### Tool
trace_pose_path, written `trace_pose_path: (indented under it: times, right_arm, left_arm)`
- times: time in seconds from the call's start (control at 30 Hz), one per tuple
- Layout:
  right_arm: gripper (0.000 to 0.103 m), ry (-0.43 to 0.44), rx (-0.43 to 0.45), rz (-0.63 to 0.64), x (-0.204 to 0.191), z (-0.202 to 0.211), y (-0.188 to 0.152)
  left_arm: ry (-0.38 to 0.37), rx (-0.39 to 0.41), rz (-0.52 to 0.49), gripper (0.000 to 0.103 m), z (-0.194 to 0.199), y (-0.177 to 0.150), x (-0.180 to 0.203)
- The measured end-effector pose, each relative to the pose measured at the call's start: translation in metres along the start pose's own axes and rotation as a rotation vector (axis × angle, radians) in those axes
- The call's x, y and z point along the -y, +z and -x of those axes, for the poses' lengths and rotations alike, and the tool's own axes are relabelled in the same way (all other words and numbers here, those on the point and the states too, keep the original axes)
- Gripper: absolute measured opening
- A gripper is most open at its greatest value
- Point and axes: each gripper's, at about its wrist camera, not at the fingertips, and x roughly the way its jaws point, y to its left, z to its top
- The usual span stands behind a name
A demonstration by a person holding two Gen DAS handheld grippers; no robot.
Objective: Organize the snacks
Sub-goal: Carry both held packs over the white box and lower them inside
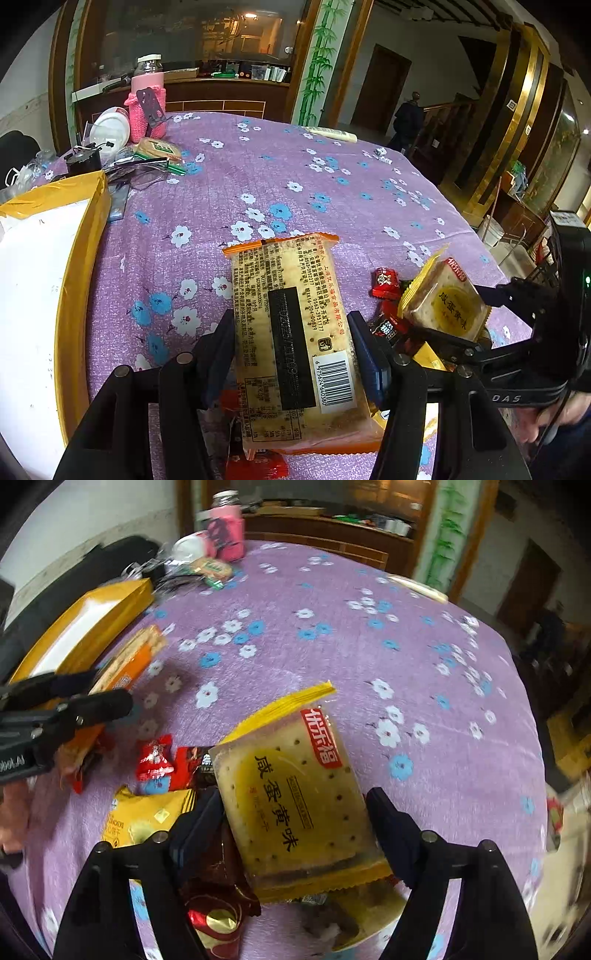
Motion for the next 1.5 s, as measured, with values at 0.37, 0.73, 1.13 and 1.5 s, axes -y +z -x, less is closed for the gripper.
trace_pose_path:
  times: [0.37,0.73,1.13,1.5]
  right_arm:
    - [0.078,-0.135,0.102,-0.047,-0.011,0.01,-0.014]
    - [0.075,-0.097,0.175,-0.16,0.008,0.015,-0.023]
    - [0.072,-0.054,0.197,-0.222,0.019,0.02,-0.023]
    - [0.071,-0.022,0.224,-0.228,0.016,0.027,-0.024]
  left_arm:
    - [0.012,-0.006,-0.001,0.062,-0.001,-0.001,0.0]
    - [0.025,0.034,-0.033,0.059,0.004,-0.002,0.006]
    - [0.077,-0.082,-0.109,0.078,-0.014,-0.012,0.019]
    - [0.069,-0.091,-0.083,0.061,-0.022,-0.013,0.01]
